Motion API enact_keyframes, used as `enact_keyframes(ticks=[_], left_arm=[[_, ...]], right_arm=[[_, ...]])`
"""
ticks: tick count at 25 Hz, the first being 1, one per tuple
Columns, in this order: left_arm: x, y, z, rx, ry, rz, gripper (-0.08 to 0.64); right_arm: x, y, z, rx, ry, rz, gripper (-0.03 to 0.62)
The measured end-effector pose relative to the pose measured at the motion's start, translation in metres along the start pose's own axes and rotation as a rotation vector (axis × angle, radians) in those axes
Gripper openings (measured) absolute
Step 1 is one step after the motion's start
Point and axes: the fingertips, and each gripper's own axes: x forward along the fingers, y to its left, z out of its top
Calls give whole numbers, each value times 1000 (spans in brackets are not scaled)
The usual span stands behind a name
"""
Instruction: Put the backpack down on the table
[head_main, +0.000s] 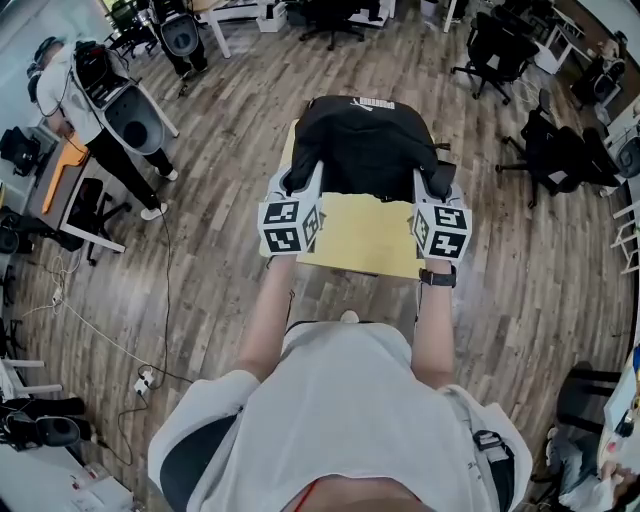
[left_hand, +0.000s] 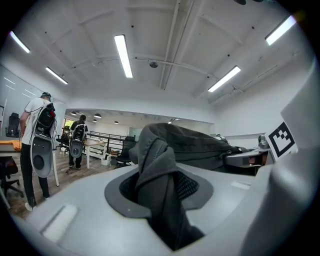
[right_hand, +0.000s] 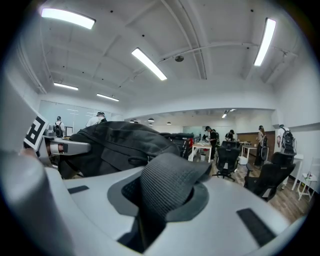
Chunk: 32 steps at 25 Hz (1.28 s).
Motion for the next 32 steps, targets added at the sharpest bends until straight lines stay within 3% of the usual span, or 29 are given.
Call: enact_keyframes(ticks=[11,32], left_arm=[[46,6,-16,12,60,10,126],[174,69,-28,-18,117,-43,130]], right_arm=[[41,-21,-24,54,45,25,77],[165,-45,-28,60,124,2,75]])
